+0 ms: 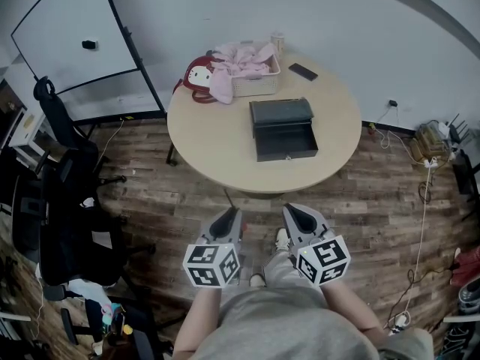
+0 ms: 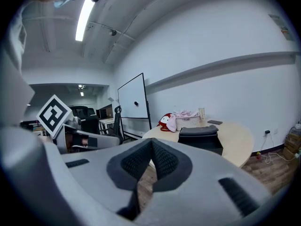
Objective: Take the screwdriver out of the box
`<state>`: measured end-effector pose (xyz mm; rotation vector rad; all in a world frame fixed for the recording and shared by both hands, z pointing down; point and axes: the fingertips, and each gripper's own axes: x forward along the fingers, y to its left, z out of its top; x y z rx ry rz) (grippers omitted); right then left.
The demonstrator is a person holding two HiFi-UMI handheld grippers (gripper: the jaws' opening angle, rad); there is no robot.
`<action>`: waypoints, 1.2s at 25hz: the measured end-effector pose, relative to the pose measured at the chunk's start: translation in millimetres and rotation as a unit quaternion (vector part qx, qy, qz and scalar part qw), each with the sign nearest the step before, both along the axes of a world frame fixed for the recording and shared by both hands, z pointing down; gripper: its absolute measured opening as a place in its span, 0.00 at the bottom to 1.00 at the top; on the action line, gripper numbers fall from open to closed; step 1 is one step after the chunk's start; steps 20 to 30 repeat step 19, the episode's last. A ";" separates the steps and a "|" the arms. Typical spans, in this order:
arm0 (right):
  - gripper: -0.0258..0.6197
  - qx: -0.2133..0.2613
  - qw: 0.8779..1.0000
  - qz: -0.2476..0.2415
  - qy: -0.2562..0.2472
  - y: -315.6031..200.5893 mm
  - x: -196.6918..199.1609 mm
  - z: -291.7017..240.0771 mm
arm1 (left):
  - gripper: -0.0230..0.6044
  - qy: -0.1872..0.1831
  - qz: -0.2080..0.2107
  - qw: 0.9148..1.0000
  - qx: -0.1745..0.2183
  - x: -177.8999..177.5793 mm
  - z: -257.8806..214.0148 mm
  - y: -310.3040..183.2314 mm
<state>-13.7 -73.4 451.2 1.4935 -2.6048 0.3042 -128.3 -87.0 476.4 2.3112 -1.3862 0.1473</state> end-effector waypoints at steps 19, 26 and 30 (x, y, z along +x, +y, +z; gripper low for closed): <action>0.04 0.004 1.000 -0.009 0.008 -7.4 -6.1 -3.9 | 0.11 -0.003 0.005 1.000 -0.001 -0.3 2.4 -11.4; 0.04 0.004 1.000 -0.009 0.008 -7.4 -6.1 -3.9 | 0.11 -0.003 0.005 1.000 -0.001 -0.3 2.4 -11.4; 0.04 0.004 1.000 -0.009 0.008 -7.4 -6.1 -3.9 | 0.11 -0.003 0.005 1.000 -0.001 -0.3 2.4 -11.4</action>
